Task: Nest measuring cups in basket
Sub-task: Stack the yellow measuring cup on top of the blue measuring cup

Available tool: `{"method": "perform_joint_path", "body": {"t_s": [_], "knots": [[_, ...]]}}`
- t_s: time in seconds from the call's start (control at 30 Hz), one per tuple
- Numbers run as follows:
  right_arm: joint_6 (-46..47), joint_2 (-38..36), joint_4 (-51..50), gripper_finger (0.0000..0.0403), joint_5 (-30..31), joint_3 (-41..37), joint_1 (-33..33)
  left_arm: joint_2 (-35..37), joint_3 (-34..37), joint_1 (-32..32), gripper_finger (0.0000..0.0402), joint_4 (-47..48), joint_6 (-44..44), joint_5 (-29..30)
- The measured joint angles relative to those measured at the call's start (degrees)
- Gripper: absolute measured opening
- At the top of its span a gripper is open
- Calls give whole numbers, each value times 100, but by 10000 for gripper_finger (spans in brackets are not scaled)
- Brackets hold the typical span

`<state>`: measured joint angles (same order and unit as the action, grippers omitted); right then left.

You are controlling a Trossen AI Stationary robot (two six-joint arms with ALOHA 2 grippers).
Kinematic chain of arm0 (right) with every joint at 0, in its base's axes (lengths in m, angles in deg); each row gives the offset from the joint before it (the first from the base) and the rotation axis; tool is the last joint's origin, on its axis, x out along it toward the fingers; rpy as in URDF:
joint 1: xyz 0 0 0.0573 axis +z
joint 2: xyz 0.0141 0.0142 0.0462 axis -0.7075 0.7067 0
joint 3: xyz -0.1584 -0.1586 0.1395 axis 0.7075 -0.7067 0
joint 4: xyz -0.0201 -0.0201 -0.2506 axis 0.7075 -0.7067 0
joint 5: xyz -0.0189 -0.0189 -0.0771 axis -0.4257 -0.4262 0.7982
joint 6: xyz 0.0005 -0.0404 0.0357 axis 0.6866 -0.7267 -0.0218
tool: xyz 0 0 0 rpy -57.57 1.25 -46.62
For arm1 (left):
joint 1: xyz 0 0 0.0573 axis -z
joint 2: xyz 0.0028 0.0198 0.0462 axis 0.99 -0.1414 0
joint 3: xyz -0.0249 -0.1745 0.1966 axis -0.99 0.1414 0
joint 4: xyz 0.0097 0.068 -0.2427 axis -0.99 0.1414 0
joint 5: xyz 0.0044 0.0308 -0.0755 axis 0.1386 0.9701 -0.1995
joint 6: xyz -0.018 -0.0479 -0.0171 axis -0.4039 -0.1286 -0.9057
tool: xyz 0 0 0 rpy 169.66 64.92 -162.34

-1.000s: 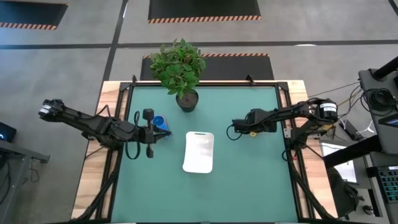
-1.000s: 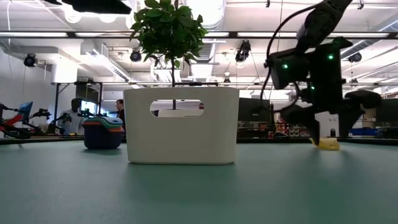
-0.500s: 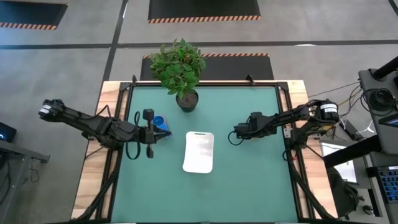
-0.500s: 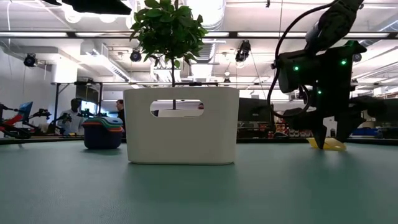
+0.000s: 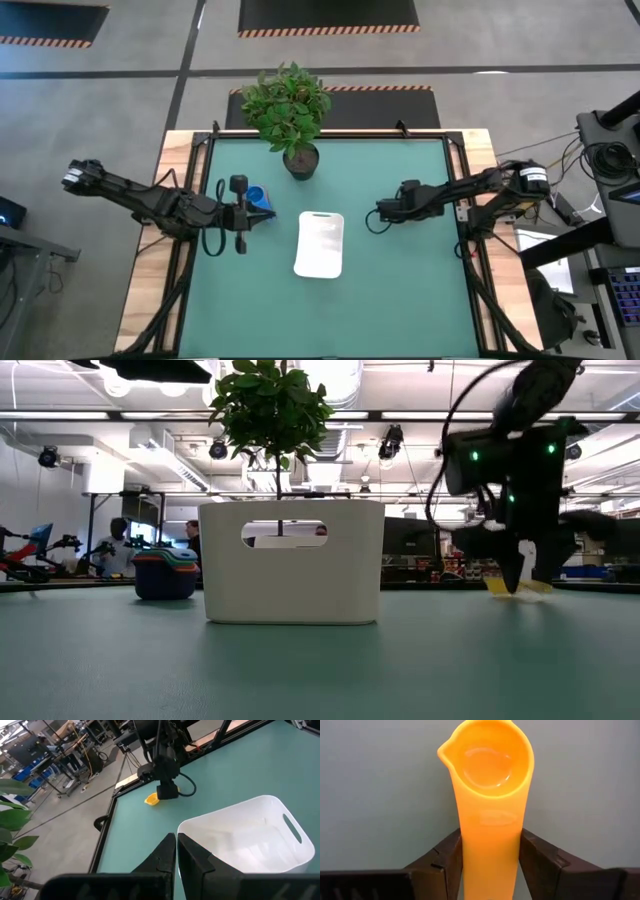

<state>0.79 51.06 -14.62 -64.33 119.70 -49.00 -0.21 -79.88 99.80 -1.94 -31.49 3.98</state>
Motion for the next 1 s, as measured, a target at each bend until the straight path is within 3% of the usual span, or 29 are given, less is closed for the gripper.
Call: {"method": "perform_joint_path", "body": {"t_s": [0.27, 0.5, 0.77, 1.0], "knots": [[-812, -521, -438, 149, 20, 948, 135, 76, 4, -1, 0, -109, 18, 0], [-1808, -350, -471, 151, 190, 2209, 401, 181, 7, -1, 0, -341, -87, 1], [-3068, 710, -420, 151, 130, 4007, 773, 492, 9, 0, 0, -509, -409, 2], [-4177, 2166, -433, 152, -439, 5808, 797, 617, 30, 5, 0, -473, -631, 0]]}}
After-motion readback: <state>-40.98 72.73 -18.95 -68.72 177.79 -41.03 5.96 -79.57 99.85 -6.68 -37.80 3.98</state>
